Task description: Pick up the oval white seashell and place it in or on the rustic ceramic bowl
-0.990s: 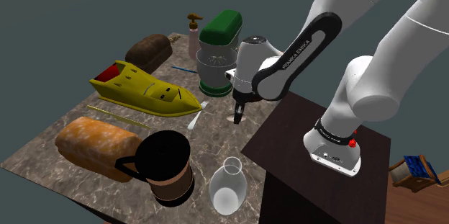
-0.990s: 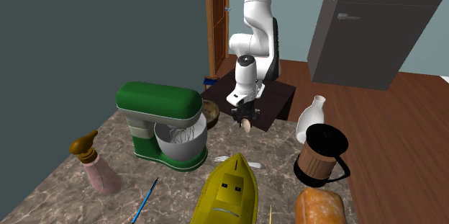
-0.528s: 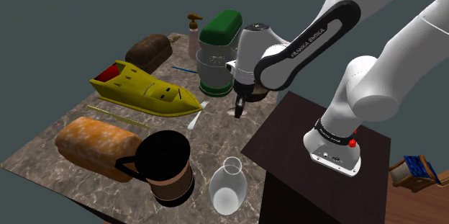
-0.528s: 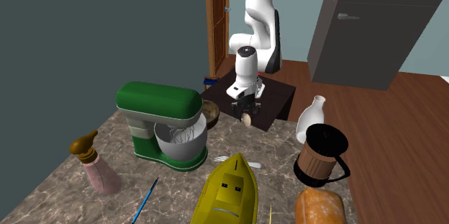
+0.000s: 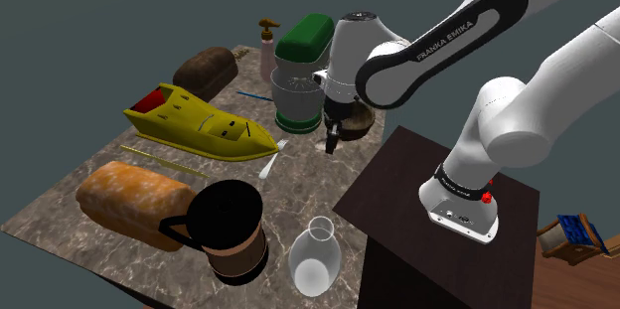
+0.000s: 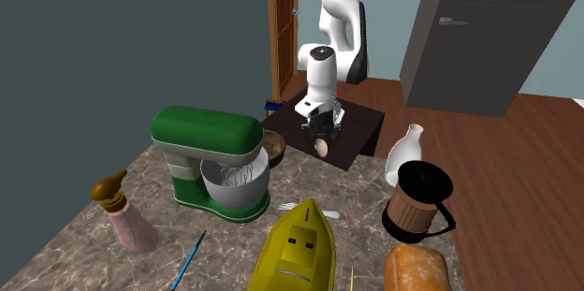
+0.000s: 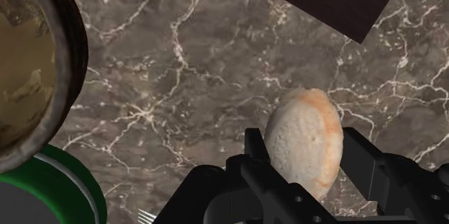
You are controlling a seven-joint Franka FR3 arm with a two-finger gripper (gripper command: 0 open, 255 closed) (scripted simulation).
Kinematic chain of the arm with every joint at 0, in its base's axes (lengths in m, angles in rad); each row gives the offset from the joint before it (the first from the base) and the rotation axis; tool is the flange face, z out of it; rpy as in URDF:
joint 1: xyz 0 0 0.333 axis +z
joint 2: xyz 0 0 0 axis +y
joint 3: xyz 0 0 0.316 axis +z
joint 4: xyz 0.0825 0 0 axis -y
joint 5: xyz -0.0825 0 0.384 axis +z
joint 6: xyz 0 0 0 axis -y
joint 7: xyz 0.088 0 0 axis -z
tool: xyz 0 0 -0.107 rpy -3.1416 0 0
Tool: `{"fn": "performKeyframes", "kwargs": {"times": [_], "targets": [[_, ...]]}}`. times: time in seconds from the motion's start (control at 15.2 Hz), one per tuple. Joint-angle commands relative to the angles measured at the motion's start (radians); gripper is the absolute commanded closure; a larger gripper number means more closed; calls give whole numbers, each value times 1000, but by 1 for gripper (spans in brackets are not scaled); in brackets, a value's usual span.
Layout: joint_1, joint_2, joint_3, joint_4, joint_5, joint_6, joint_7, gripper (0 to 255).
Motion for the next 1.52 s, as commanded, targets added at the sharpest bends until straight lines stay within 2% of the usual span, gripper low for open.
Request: {"fn": "performKeyframes", "kwargs": {"times": [0.0,0.2,0.73,1.32,1.45], "targets": [[-2,-29,-3,12,-4,-42,2,255],[-2,-57,-6,24,-7,-81,5,255],[-135,-62,-176,17,-101,-99,-216,255],[-275,53,-372,128,-190,-111,-479,255],[-273,76,-375,117,-185,-78,-484,255]]}}
